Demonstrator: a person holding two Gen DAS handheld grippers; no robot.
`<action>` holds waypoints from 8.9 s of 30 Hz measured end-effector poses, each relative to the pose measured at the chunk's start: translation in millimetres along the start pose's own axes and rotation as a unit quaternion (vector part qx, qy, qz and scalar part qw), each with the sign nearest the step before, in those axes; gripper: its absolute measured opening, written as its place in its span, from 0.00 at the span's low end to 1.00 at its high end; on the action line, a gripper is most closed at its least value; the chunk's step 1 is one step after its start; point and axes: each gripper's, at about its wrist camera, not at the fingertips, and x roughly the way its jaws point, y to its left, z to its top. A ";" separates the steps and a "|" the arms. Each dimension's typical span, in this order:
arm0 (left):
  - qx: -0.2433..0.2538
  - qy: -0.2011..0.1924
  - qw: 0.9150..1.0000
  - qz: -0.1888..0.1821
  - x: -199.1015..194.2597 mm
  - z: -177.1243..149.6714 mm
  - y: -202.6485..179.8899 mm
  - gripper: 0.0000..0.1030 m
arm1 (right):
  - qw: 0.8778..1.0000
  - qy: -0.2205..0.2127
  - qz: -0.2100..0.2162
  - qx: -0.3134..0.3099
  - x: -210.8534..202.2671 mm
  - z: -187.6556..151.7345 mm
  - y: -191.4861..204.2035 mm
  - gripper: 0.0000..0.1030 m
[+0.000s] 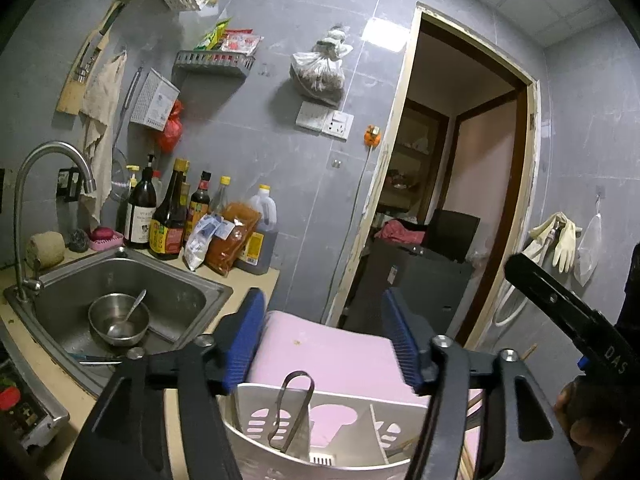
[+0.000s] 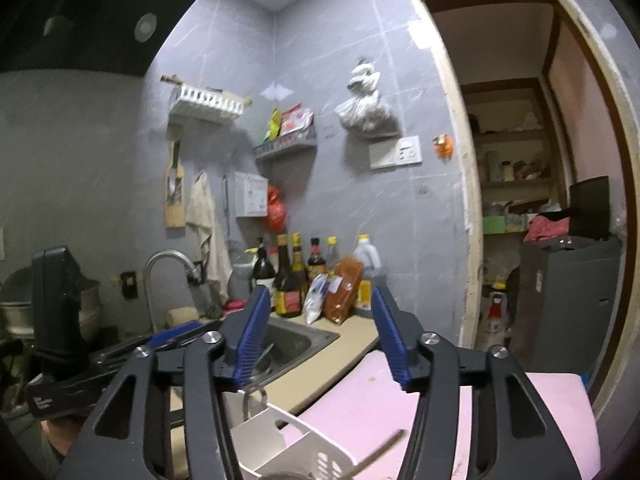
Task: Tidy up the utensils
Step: 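Move both tools back down to the wooden chopsticks on the cloth, then grasp a wooden chopstick with the left tool while the right tool grasps another chopstick, then lift both chopsticks and carry them over the white basket, then open the left tool over the basket while the right tool releases its chopstick, then move both open tools back down to the last two wooden chopsticks on the cloth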
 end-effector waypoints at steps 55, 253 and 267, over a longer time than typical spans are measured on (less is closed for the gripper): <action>0.098 0.307 0.943 -0.088 27.0 -157.2 -148.4 0.95 | 0.950 0.269 -0.159 0.029 -124.5 -116.3 -144.8 1.00; 0.006 -0.018 0.999 -0.030 -23.7 10.6 -42.2 0.79 | 0.994 -0.106 -0.014 0.012 -60.7 16.8 -20.8 0.75; 0.058 0.005 0.996 -0.073 -51.0 -21.1 -108.8 0.94 | 0.994 -0.068 -0.085 -0.002 -138.2 2.4 -68.3 1.00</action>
